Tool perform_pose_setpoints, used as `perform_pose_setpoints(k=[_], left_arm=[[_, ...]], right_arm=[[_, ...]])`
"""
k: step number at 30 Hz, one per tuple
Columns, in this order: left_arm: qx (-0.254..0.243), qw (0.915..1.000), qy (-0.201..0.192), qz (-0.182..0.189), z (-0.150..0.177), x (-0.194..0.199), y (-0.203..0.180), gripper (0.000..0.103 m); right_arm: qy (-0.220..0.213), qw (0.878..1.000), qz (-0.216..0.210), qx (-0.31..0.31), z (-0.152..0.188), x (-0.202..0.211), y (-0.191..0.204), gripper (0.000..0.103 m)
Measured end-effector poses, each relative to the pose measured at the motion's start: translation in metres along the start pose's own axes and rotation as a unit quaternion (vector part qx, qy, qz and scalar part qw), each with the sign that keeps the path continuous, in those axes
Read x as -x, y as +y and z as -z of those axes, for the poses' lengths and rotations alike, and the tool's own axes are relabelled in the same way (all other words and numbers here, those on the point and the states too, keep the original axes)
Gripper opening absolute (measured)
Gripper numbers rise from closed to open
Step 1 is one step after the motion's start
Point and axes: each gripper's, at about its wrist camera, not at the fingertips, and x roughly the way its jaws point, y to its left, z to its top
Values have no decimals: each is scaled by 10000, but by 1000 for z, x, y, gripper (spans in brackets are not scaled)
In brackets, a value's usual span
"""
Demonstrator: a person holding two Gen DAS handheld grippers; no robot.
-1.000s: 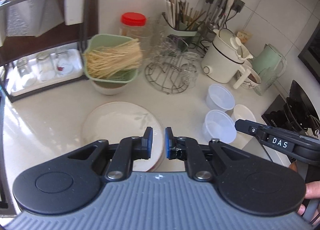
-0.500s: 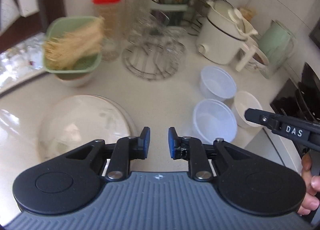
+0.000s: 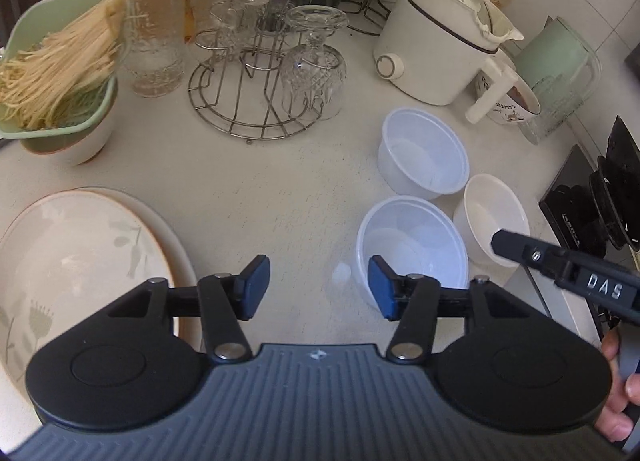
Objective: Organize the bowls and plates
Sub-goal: 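Move both grippers to the rim of a white plastic bowl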
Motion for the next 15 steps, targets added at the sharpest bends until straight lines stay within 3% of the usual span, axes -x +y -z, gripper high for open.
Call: perform_pose_setpoints(k=[1, 3, 15], left_arm=[[40, 10000, 31, 53, -2, -4, 0, 63], [43, 9999, 68, 108, -5, -11, -3, 63], [-117, 9988, 405, 247, -6, -53, -27, 60]], right_arm=[[10, 10000, 0, -8, 0, -3, -2, 37], [70, 10000, -34, -61, -1, -7, -6, 42], [461, 9983, 175, -324, 9, -29, -25, 41]])
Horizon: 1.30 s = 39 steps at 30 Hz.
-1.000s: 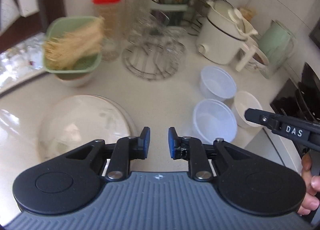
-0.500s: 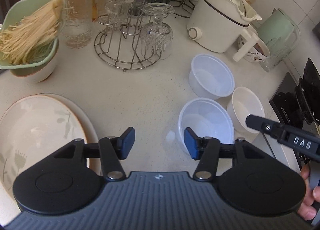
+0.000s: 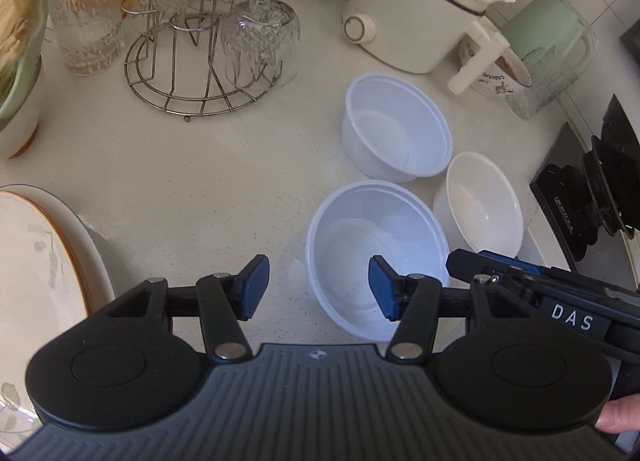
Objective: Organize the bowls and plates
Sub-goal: 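Move both grippers to the rim of a white plastic bowl, then close both grippers on the rim of the white plastic bowl, then lift the bowl with both grippers and carry it toward the plate stack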
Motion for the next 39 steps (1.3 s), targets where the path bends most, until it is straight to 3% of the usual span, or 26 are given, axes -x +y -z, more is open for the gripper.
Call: perform_pose_setpoints(k=[9, 13, 21, 39], left_arm=[[806, 9961, 241, 265, -6, -21, 15, 35], [719, 9968, 317, 122, -3, -26, 12, 11], [977, 9947, 304, 29, 3, -19, 28, 8], [1446, 9877, -159, -567, 11, 23, 77, 9]], right_arm=[[299, 9994, -46, -150, 0, -21, -8, 36], [290, 9995, 47, 112, 2, -25, -2, 25], [354, 9992, -34, 168, 3, -27, 5, 17], [576, 9907, -594, 1084, -11, -55, 71, 17]])
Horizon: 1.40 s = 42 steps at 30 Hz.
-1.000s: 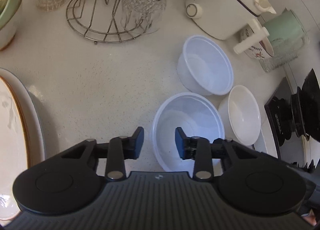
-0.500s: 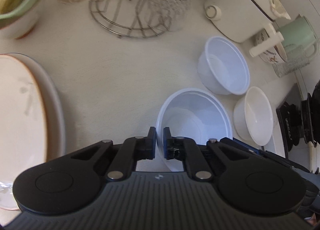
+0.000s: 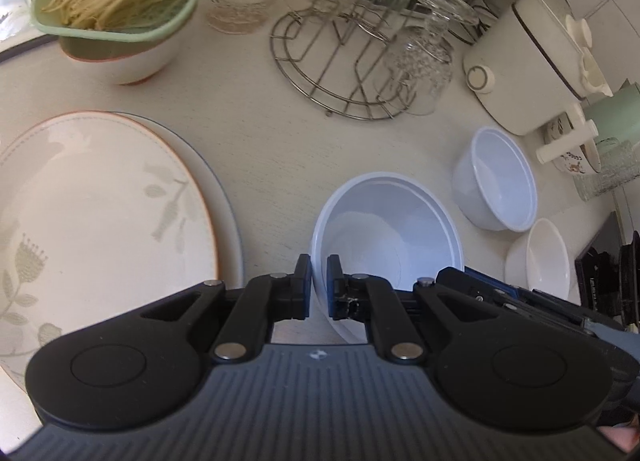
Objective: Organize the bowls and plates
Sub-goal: 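Lift the bowl with both grippers and carry it toward the plate stack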
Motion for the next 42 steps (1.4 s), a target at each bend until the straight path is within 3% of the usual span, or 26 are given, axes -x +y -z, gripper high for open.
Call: perform_pose_setpoints(k=[9, 23, 29, 42], left_arm=[[12, 9998, 72, -163, 5, -1, 9, 9], [-28, 10000, -86, 20, 13, 9, 20, 10], [-94, 9994, -264, 208, 8, 29, 26, 10], [-1127, 9893, -796, 470, 7, 93, 8, 10]], right_arm=[[181, 9996, 28, 224, 0, -14, 13, 17], [56, 9983, 371, 448, 1, -12, 24, 19], [-254, 9971, 587, 413, -2, 7, 30, 21], [-1196, 9903, 620, 337, 4, 75, 71, 21]])
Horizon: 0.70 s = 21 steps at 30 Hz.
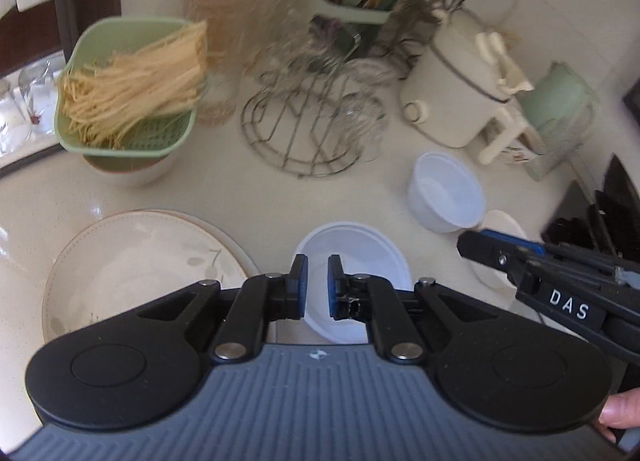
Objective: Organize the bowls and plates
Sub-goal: 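Lift the bowl with both grippers and carry it toward the plate stack, then lower the bowl beside the plate stack and open both grippers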
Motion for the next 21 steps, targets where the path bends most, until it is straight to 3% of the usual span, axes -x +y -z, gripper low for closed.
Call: perform_pose_setpoints(k=[8, 12, 21], left_arm=[[-193, 9989, -419, 95, 8, 49, -1, 10], [-184, 9974, -656, 235, 15, 71, 0, 10], [-223, 9961, -854, 36, 27, 97, -5, 10]], right_arm=[[-701, 9975, 44, 115, -3, 45, 19, 21], [-804, 9966, -83, 139, -4, 59, 22, 21], [-845, 9962, 63, 213, 15, 77, 21, 20]])
